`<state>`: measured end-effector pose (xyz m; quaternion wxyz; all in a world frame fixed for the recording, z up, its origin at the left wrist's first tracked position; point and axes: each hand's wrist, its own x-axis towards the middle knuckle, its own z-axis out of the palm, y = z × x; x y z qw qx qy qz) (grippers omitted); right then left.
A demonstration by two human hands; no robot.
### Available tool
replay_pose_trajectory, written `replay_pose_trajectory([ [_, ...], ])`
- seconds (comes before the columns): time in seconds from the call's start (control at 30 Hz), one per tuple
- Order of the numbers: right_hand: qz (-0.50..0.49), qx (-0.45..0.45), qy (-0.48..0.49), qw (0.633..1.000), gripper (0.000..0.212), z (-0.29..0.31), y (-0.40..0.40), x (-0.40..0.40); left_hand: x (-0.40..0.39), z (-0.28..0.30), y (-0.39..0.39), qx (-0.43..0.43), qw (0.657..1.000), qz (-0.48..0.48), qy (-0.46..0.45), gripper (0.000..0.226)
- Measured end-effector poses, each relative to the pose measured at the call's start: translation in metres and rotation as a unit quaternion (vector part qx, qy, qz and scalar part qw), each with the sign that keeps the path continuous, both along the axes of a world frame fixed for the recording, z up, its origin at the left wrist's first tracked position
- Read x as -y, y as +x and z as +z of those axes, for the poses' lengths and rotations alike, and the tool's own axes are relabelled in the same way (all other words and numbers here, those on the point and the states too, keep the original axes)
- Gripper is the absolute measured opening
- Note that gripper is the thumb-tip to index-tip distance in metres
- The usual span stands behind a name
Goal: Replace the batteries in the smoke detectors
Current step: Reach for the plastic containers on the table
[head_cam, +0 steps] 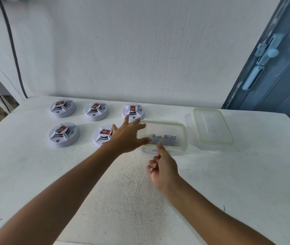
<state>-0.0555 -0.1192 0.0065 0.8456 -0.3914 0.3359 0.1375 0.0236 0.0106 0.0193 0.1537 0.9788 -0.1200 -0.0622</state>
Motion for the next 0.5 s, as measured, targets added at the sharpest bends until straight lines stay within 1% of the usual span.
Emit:
replay_pose_trajectory([
  [0.03,0.02,-0.011,0.008,1.0,0.029,0.003,0.0,0.002,0.0,0.001,0.0,0.0,1.0,0.002,-0.002,0.07],
  [0.07,0.076,-0.019,0.005,0.997,0.03,0.008,-0.001,0.005,0.0,0.003,-0.002,0.002,1.0,0.006,-0.005,0.068],
  [0.1,0.175,-0.015,-0.018,0.984,0.031,0.013,-0.002,0.009,0.001,0.005,-0.003,0.012,1.0,0.011,-0.009,0.065],
  [0.13,0.297,0.006,-0.068,0.953,0.03,0.017,-0.004,0.015,0.001,0.004,-0.005,0.039,0.999,0.015,-0.017,0.059],
  [0.17,0.405,0.045,-0.136,0.903,0.027,0.024,-0.007,0.021,0.002,0.003,-0.009,0.084,0.996,0.013,-0.025,0.05],
  [0.2,0.472,0.09,-0.205,0.853,0.024,0.031,-0.009,0.026,0.003,0.0,-0.014,0.142,0.989,0.002,-0.034,0.038],
  [0.23,0.481,0.139,-0.265,0.824,0.022,0.037,-0.006,0.03,0.005,-0.006,-0.02,0.201,0.978,-0.016,-0.044,0.028],
  [0.27,0.442,0.191,-0.328,0.813,0.021,0.041,0.0,0.033,0.006,-0.012,-0.026,0.25,0.966,-0.035,-0.055,0.02],
  [0.3,0.365,0.243,-0.42,0.795,0.02,0.043,0.009,0.037,0.009,-0.018,-0.033,0.281,0.957,-0.05,-0.06,0.019],
  [0.33,0.261,0.303,-0.532,0.746,0.018,0.043,0.022,0.043,0.012,-0.023,-0.04,0.294,0.952,-0.062,-0.055,0.023],
  [0.37,0.192,0.335,-0.642,0.662,0.014,0.041,0.036,0.049,0.015,-0.028,-0.047,0.293,0.953,-0.07,-0.042,0.029],
  [0.4,0.175,0.339,-0.717,0.584,0.013,0.04,0.047,0.055,0.019,-0.033,-0.053,0.286,0.955,-0.073,-0.026,0.035],
  [0.43,0.203,0.329,-0.753,0.533,0.021,0.036,0.056,0.06,0.022,-0.038,-0.06,0.268,0.961,-0.07,-0.008,0.041],
  [0.47,0.249,0.319,-0.765,0.501,0.03,0.029,0.062,0.065,0.026,-0.042,-0.066,0.238,0.969,-0.059,0.01,0.049],
  [0.5,0.285,0.315,-0.767,0.481,0.036,0.023,0.064,0.069,0.03,-0.042,-0.073,0.202,0.978,-0.039,0.026,0.058],
])
